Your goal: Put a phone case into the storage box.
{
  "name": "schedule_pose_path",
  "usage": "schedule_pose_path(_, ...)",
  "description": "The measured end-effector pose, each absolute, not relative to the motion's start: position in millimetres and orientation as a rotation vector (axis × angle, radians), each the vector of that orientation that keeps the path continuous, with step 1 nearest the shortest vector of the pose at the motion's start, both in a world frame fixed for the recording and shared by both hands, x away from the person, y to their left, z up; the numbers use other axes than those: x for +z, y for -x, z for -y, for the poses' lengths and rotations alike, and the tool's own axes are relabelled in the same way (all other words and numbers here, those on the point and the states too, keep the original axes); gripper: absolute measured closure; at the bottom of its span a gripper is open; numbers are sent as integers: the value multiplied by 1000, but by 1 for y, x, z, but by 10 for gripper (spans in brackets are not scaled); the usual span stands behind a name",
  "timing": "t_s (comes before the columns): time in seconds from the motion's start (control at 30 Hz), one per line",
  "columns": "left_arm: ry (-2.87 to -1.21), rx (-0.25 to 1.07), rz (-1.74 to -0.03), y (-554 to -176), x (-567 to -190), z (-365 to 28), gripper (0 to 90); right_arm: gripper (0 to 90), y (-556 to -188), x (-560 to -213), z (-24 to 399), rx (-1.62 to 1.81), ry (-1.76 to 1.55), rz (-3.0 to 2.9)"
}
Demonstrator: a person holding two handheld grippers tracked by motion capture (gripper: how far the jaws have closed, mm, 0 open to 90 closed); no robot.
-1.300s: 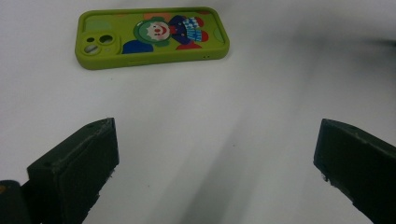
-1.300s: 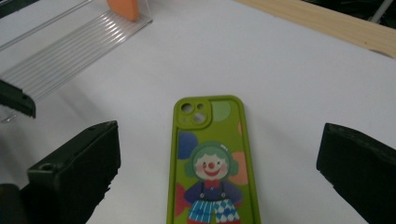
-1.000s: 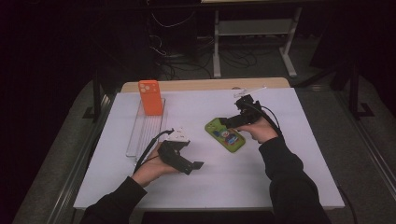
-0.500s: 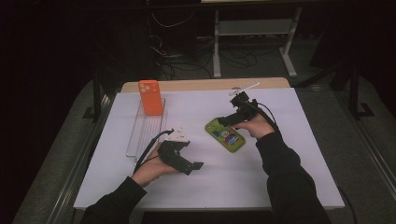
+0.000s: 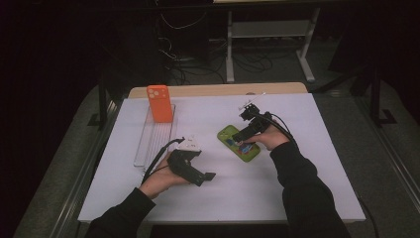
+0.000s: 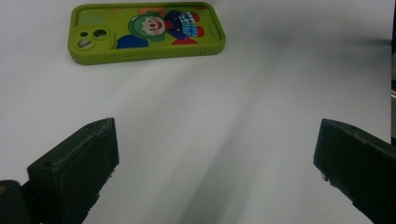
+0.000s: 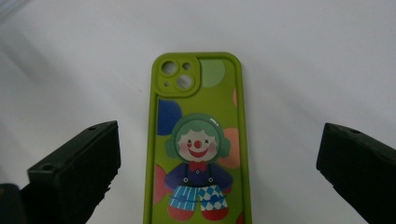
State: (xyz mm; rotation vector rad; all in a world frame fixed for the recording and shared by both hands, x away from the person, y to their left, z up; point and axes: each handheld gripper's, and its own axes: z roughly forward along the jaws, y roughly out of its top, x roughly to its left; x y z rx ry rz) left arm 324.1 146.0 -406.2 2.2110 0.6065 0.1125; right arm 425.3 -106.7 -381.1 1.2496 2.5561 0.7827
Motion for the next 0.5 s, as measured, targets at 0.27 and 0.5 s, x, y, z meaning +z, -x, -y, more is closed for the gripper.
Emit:
schedule_pose_path(0.27,-2219,112,-605,-324,-407,-146,0,0,-425,-395,102,722,-1256,-2606)
schedule_pose_path(0.5,-2204,106,-612,-323,-407,-145,0,0,-425,-408,98,658,-1263,-2643)
